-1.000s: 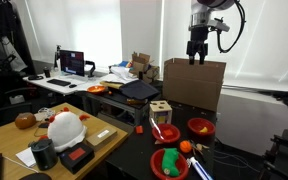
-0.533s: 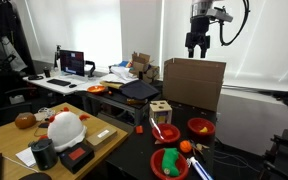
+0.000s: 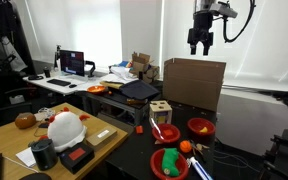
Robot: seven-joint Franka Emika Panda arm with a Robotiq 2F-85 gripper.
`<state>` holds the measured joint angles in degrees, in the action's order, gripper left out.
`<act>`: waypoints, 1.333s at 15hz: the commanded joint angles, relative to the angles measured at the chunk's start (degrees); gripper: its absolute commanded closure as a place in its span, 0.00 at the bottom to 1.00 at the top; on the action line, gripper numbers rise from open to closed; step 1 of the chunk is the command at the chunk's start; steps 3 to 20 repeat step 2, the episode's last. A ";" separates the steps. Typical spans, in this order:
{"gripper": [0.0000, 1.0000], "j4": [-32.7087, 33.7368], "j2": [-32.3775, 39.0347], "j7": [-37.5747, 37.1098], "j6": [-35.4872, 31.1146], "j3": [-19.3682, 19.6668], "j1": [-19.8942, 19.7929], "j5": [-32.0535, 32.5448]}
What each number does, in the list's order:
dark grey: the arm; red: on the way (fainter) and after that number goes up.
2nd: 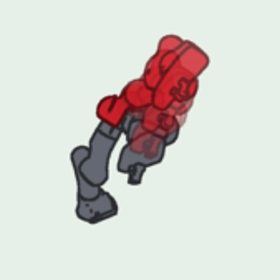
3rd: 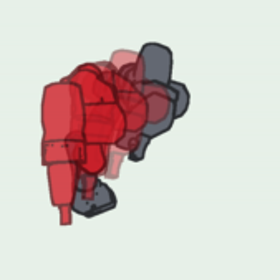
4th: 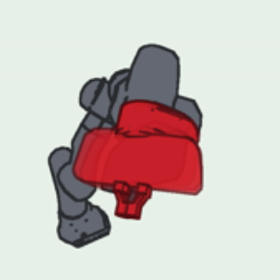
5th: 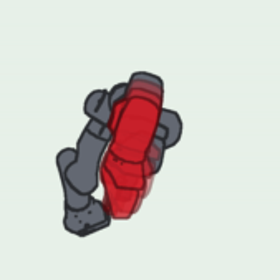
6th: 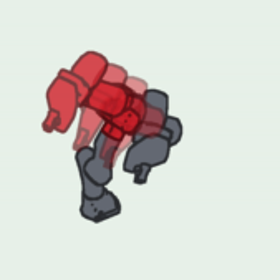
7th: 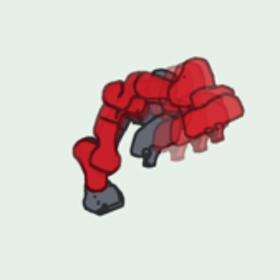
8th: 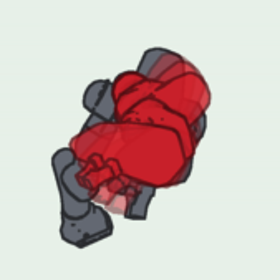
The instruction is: Put the basketball on the table.
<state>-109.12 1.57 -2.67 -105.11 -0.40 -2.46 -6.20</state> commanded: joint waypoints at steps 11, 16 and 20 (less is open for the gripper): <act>0.00 0.15 0.18 0.03 0.14 0.56 0.51 0.01; 0.00 0.15 0.18 0.03 0.14 0.56 0.51 0.01; 0.00 0.15 0.18 0.03 0.14 0.56 0.51 0.01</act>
